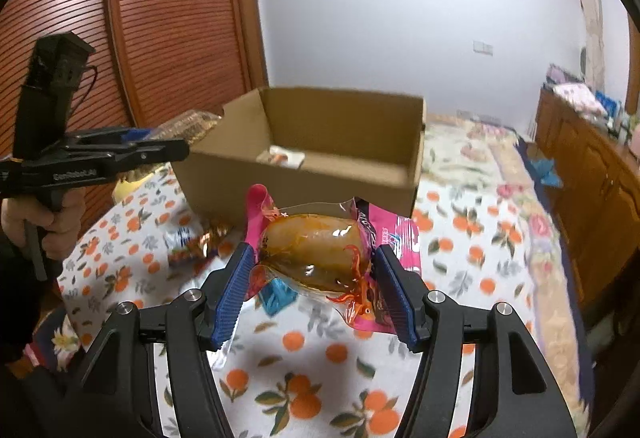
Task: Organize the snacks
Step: 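Lift both snacks into the box and open both tools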
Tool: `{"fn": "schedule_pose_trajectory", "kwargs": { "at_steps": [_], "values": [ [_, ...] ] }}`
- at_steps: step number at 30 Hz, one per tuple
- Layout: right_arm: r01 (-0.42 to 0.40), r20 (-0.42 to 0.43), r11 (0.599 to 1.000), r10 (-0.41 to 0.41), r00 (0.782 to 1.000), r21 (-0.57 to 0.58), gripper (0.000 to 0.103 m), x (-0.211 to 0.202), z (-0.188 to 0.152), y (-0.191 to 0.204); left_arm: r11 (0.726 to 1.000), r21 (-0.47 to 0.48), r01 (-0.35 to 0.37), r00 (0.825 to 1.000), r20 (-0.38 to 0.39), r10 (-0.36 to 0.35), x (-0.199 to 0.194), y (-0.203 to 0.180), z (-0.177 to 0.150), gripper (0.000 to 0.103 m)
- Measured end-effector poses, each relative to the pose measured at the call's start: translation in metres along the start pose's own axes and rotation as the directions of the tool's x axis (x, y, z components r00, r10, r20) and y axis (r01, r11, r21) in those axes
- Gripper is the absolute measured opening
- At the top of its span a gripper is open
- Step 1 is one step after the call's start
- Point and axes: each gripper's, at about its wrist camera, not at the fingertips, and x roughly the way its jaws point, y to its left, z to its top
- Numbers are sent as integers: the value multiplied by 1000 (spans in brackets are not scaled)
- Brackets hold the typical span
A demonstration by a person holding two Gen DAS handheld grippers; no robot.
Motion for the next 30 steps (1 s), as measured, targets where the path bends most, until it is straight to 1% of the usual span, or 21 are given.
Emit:
{"fn": "schedule_pose_trajectory", "kwargs": {
  "at_steps": [5,12,19,30],
  "values": [
    [-4,32,999,5,999,-32,64,4,26,-1,1000,-9,-16,1000,9,16,8,15,12,44],
    [-18,47,998,21,999,-61,64,24,53,-2,999,-18,-32,999,-8,32,29,32,20,44],
    [-33,40,996,37,999,-80,64,52,72,-2,999,-28,-47,998,-34,46,54,47,29,44],
    [-58,5,994,58,998,-94,64,104,96,-2,997,-19,-81,995,-60,79,78,59,36,44]
  ]
}}
